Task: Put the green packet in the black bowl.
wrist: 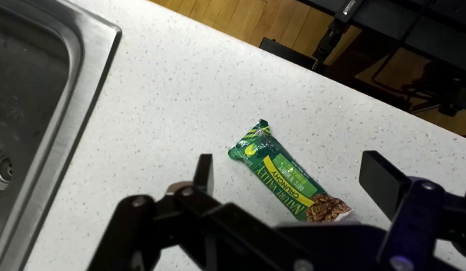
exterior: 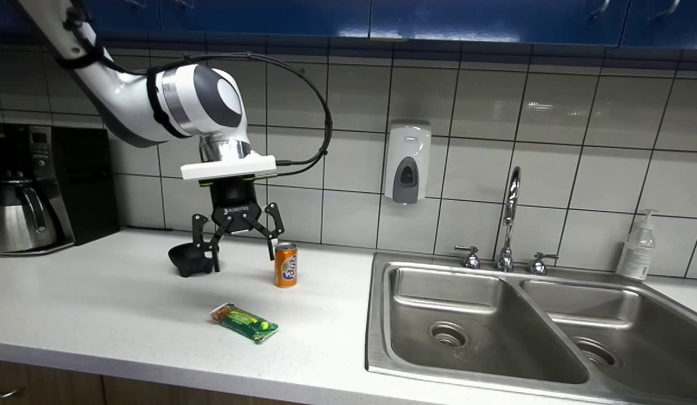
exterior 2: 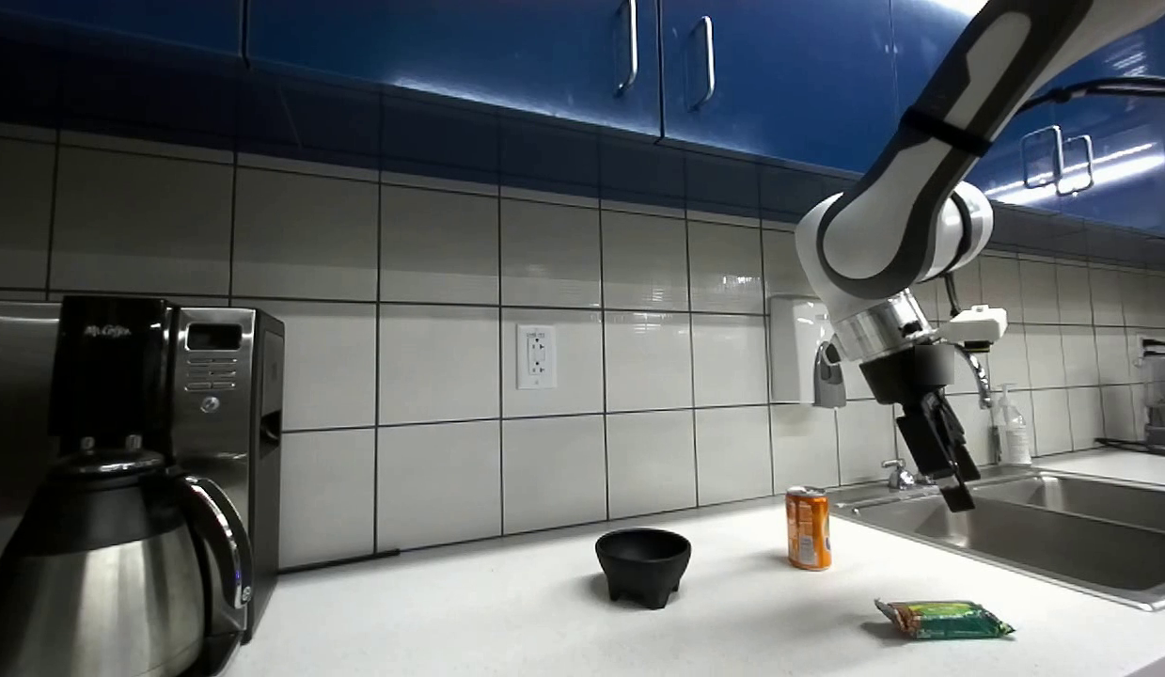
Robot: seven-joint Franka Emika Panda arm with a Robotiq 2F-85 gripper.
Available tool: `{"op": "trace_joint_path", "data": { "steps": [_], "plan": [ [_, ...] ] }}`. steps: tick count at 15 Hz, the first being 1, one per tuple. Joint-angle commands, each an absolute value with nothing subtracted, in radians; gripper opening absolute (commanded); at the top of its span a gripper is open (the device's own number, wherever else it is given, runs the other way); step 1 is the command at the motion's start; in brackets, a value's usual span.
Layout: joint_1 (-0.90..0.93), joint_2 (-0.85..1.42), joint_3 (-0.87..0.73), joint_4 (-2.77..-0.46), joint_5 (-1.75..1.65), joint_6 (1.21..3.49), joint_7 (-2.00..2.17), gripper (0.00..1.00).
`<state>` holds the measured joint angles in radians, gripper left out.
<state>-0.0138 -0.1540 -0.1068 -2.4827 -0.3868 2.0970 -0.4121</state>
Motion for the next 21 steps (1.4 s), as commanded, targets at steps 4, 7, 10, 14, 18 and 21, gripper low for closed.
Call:
{"op": "trace_joint_path", "data": {
  "steps": [4, 7, 10, 14, 18, 21],
  "plan": [
    [-0.028, -0.072, -0.103, -2.455, -0.378, 2.158, -0.591, 1.00],
    [-0.035, -0.088, -0.107, -2.480, -0.382, 2.175, -0.663, 1.00],
    [-0.044, -0.099, -0.113, -2.488, -0.382, 2.196, -0.729, 1.00],
    [-0.053, -0.088, -0.117, -2.506, -0.391, 2.257, -0.766, 1.00],
    [-0.053, -0.069, -0.114, -2.522, -0.386, 2.322, -0.778, 1.00],
    [-0.050, -0.041, -0.111, -2.532, -0.370, 2.387, -0.799, 1.00]
  ]
}}
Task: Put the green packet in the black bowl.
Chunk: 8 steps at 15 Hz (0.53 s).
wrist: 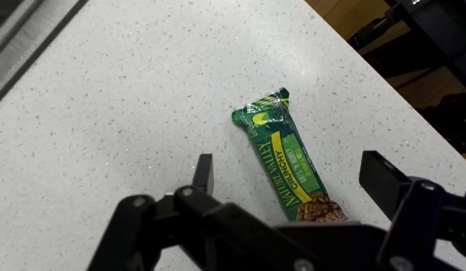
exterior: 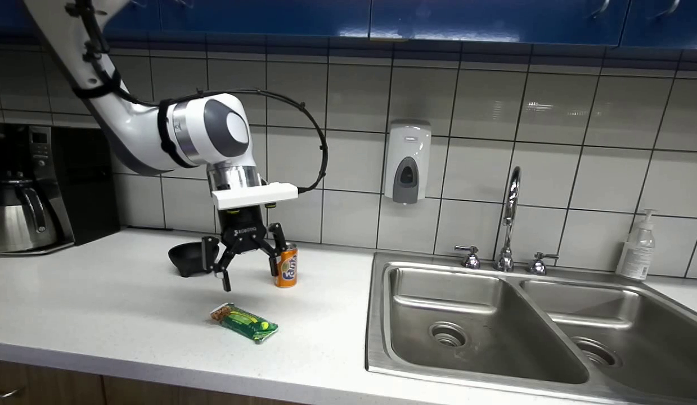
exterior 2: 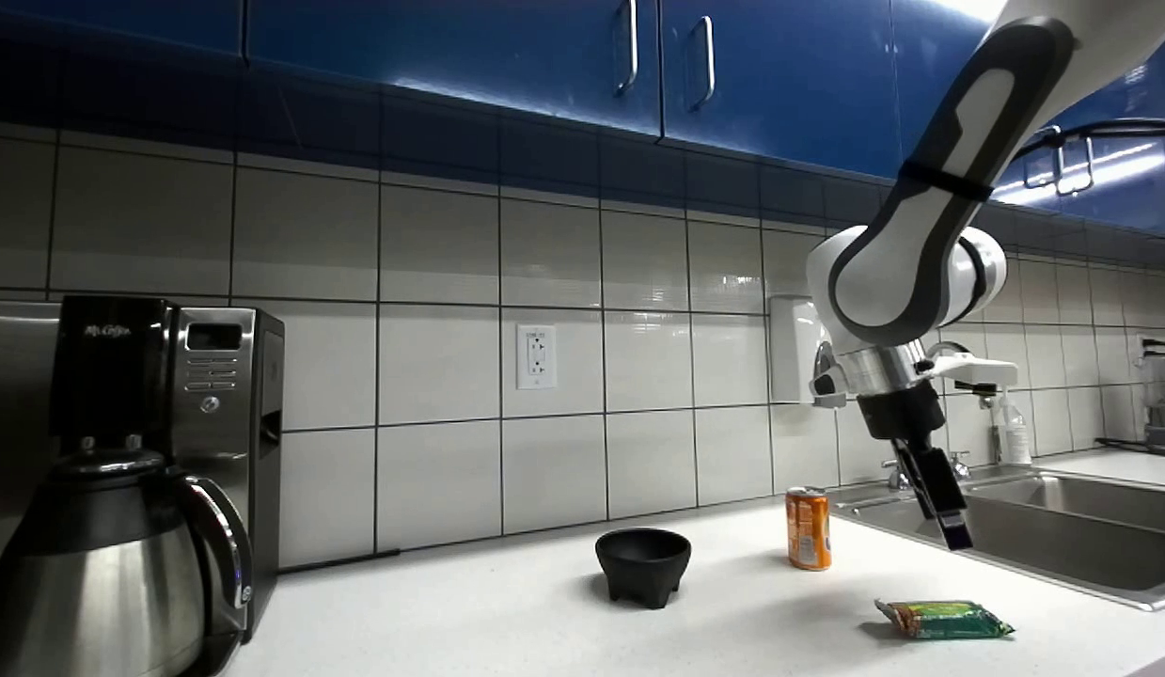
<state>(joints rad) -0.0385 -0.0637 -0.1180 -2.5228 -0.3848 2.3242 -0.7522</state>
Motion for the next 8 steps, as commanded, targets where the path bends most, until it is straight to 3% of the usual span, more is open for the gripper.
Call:
{"op": "trace_joint_path", "data": {
  "steps": [1, 8],
  "plan": [
    [-0.050, -0.030, -0.110, -2.533, -0.366, 2.405, -0.807, 1.00],
    [-0.054, 0.076, -0.094, -2.528, -0.361, 2.503, -0.807, 1.00]
  ]
}}
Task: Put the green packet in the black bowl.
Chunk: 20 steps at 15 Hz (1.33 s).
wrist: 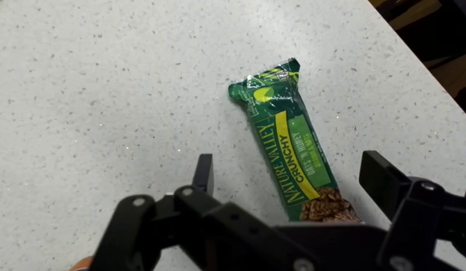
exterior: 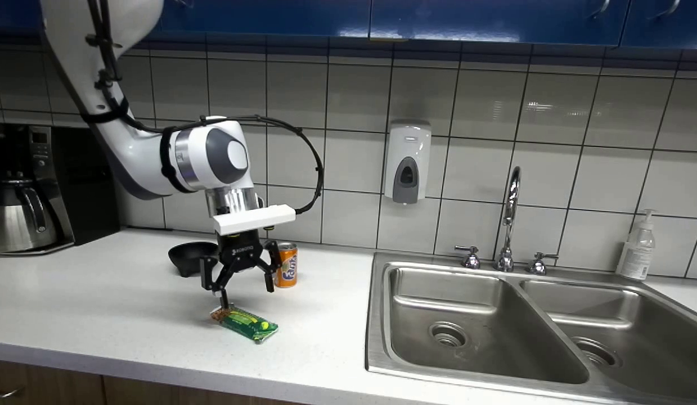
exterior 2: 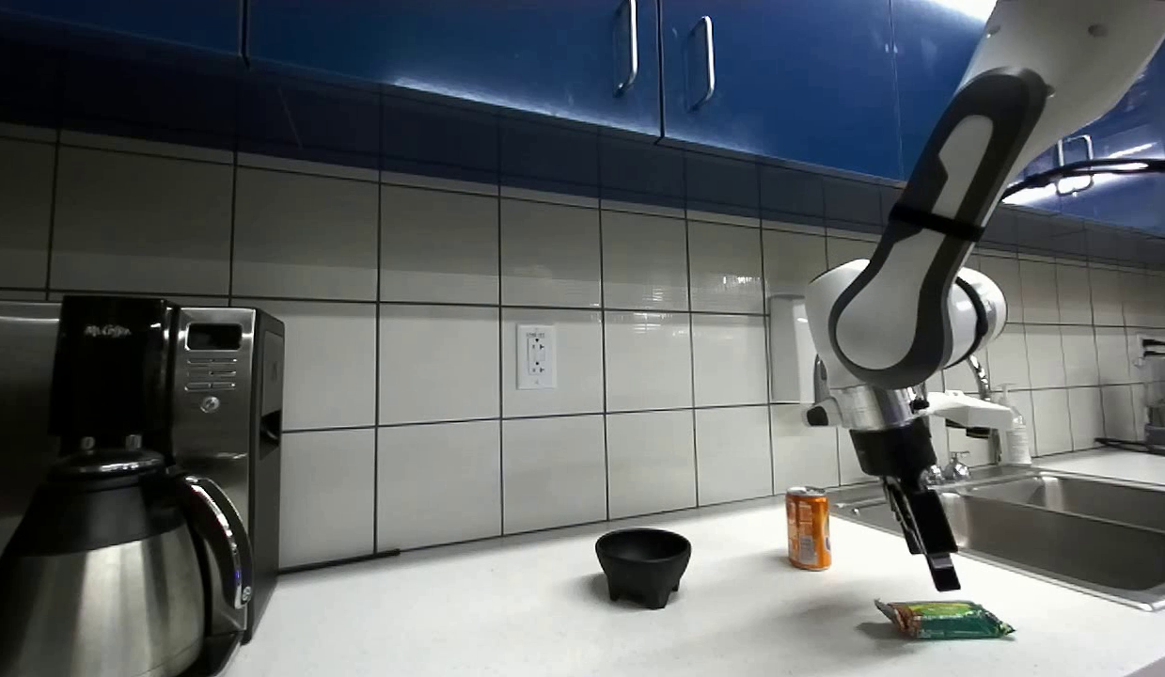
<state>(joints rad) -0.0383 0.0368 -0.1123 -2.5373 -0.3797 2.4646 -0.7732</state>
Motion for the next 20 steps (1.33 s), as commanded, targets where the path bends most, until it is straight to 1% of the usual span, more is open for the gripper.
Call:
{"op": "trace_joint_path", "data": {
  "steps": [1, 8, 20],
  "plan": [
    [-0.055, 0.090, -0.092, -2.527, -0.360, 2.514, -0.806, 1.00],
    [-0.059, 0.146, -0.081, -2.523, -0.373, 2.568, -0.785, 1.00],
    [-0.056, 0.141, -0.081, -2.532, -0.382, 2.555, -0.771, 1.00]
  ]
}}
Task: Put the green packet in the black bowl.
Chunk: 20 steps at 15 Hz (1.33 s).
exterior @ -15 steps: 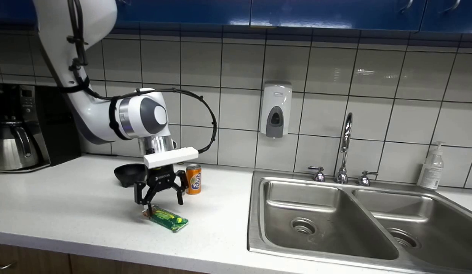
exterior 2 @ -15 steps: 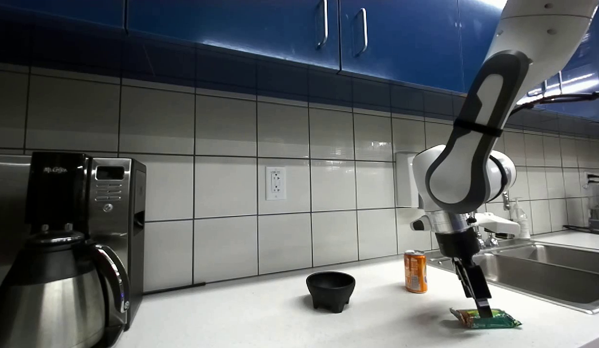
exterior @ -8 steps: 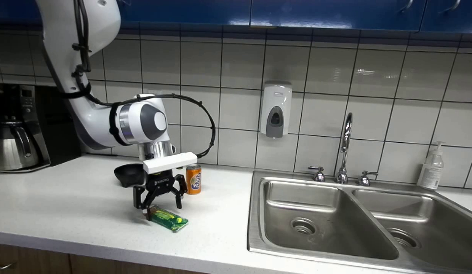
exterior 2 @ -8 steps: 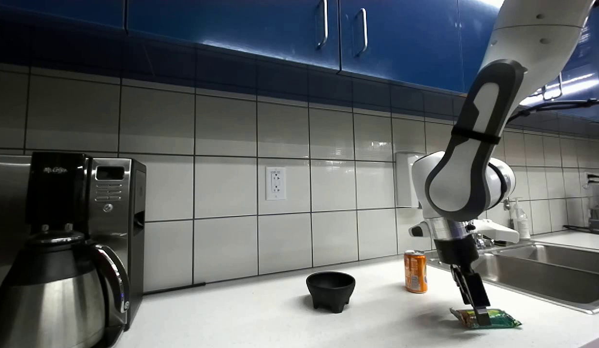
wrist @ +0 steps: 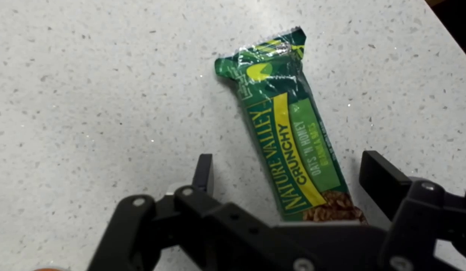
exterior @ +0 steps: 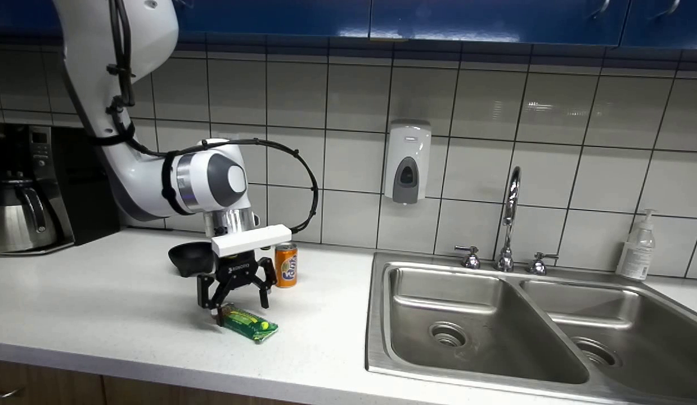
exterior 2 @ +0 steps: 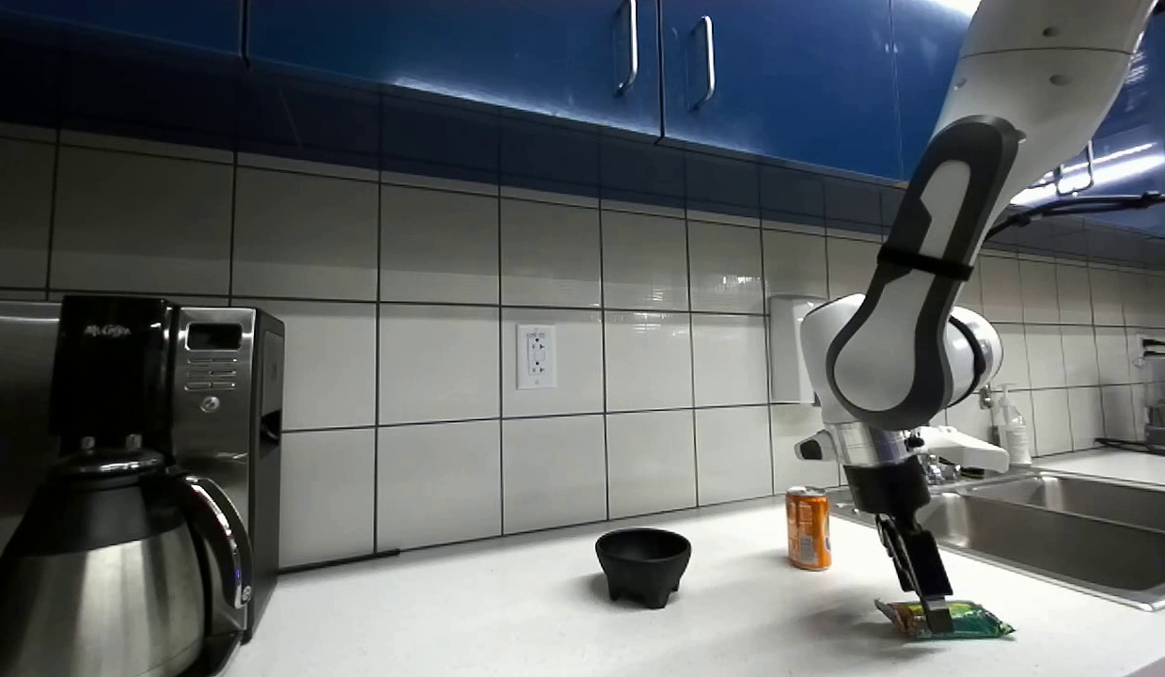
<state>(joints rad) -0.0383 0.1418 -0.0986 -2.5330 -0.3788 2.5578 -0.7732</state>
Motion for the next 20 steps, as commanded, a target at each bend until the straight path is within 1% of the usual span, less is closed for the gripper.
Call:
{"op": "trace_joint_path", "data": {
  "steps": [1, 10, 11, 12, 13, 14, 16, 18, 20],
  "plan": [
    [-0.056, 0.141, -0.081, -2.532, -0.382, 2.555, -0.771, 1.00],
    [-0.063, 0.143, -0.081, -2.547, -0.375, 2.578, -0.794, 1.00],
    [-0.063, 0.144, -0.081, -2.548, -0.376, 2.581, -0.793, 0.88],
    [-0.063, 0.147, -0.081, -2.547, -0.373, 2.582, -0.794, 0.74],
    [-0.064, 0.149, -0.081, -2.547, -0.374, 2.586, -0.795, 0.68],
    [-0.064, 0.150, -0.080, -2.548, -0.372, 2.588, -0.798, 0.58],
    [-0.064, 0.152, -0.079, -2.549, -0.372, 2.592, -0.801, 0.42],
    [-0.064, 0.151, -0.077, -2.550, -0.373, 2.594, -0.801, 0.27],
    [-0.066, 0.144, -0.077, -2.551, -0.369, 2.596, -0.806, 0.17]
  ]
}}
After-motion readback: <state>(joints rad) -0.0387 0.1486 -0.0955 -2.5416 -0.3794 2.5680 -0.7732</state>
